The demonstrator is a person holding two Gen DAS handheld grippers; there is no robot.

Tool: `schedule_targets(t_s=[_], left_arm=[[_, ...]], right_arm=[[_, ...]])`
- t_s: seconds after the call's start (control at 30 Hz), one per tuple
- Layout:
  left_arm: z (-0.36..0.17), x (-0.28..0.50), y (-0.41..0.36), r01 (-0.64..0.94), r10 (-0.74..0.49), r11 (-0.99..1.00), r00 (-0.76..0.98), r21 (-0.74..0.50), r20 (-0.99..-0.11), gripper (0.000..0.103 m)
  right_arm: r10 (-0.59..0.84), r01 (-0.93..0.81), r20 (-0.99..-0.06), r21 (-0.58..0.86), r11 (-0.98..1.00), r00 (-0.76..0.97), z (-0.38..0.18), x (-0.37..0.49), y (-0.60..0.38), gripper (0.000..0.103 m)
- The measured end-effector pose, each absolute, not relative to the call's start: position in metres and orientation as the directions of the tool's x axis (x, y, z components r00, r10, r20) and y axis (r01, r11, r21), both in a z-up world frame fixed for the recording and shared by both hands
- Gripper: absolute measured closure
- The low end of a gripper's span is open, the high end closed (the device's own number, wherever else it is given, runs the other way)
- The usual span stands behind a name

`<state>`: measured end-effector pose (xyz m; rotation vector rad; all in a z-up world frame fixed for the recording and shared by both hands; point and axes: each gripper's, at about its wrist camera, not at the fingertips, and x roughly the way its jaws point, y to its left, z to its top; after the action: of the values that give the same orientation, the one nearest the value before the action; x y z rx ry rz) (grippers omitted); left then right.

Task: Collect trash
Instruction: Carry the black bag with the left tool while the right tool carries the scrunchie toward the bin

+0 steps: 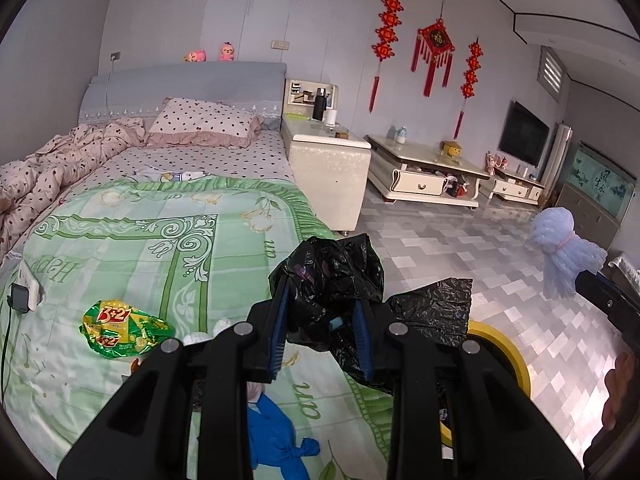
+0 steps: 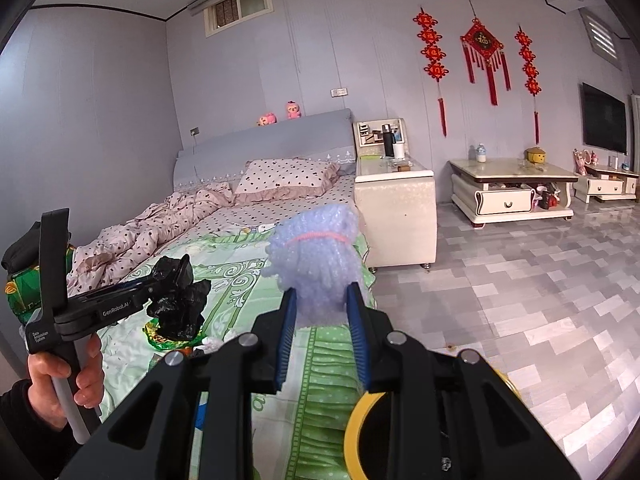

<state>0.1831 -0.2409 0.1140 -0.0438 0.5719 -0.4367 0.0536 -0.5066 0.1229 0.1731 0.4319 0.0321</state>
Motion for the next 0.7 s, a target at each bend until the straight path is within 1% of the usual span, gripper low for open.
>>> schedule_targets(t_s=[0.33, 0.7], left_arm=[[0.106, 0.182, -0.309, 0.473, -0.482, 0.865, 0.692, -0.166, -0.537, 0.076], [0.075, 0.187, -0.378, 0.546, -0.521, 0.824, 0.626, -0.15, -0.58, 0.075]], right_arm=[[0.001, 0.085, -0.434, 0.18, 0.98, 0.901, 0.117, 0.048, -0.547, 0.078], [-0.04, 0.151, -0.471, 0.202, 0.968, 0.881, 0.094, 0.05, -0.582, 0.078]])
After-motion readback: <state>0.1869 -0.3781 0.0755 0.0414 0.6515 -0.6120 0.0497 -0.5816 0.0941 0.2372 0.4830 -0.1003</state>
